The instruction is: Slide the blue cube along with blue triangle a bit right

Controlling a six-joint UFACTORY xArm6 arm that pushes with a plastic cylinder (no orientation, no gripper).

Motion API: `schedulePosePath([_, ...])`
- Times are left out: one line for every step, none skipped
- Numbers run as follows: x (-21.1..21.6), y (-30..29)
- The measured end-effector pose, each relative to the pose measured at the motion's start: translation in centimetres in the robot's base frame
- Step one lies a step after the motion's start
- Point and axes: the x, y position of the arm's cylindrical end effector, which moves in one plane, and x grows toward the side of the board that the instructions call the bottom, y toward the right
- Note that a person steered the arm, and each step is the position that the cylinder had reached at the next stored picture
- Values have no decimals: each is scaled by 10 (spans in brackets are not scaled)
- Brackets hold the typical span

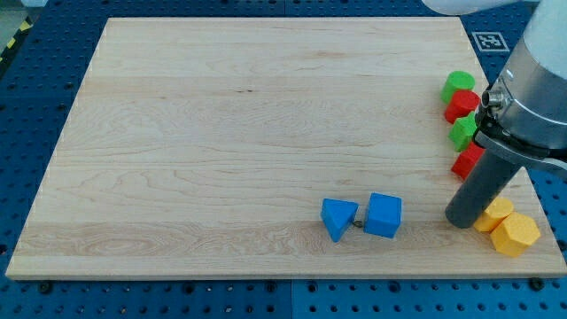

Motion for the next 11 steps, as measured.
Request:
schedulePosePath([-5,-18])
schedulePosePath([-28,-67])
schedulePosePath([-44,-112])
schedulePosePath([-49,-148])
schedulePosePath([-32,-166])
schedulePosePath([14,-172])
schedulePosePath([22,-172])
schedulePosePath([22,-159])
schedulePosePath([22,-108])
schedulePosePath([22,-94])
schedulePosePath([22,-81])
